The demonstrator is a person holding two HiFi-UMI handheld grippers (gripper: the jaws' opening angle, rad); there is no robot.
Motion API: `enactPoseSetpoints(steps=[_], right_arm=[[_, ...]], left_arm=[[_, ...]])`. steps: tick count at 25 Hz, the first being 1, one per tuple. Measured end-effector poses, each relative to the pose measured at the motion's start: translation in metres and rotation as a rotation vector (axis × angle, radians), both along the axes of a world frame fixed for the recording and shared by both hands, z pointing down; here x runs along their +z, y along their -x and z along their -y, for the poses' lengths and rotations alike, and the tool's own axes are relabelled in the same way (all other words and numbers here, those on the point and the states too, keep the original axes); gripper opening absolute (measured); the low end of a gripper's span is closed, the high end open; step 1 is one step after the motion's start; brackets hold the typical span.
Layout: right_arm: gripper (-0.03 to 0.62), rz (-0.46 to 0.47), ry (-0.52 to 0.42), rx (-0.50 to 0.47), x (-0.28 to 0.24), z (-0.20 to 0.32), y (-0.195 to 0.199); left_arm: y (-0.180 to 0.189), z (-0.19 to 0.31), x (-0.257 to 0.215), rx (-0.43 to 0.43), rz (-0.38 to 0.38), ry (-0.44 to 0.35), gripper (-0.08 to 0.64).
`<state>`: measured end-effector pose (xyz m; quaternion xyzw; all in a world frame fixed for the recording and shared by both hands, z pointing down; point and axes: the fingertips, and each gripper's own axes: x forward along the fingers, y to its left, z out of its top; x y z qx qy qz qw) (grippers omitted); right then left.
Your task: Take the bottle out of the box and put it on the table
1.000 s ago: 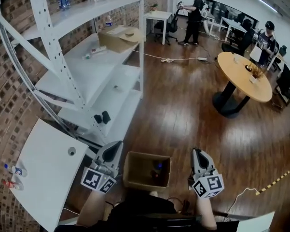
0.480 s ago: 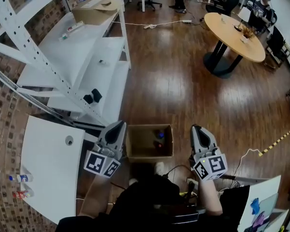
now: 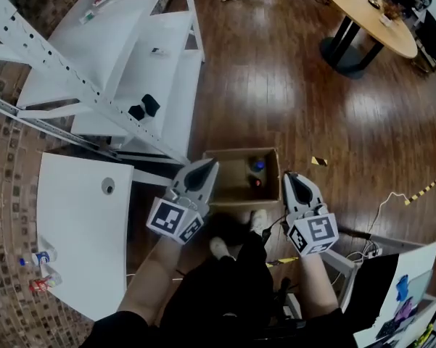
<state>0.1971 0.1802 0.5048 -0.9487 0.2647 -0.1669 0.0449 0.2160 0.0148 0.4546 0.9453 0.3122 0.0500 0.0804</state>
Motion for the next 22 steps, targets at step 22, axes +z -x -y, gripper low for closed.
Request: enactPoseSetpoints(steps=[22], right_arm=[[0.002, -0.007, 0.027, -0.008, 0.377, -0.012, -0.112]], left_arm=[[-0.086, -0.050, 0.394, 0.019, -0.064, -0.047, 0.002]])
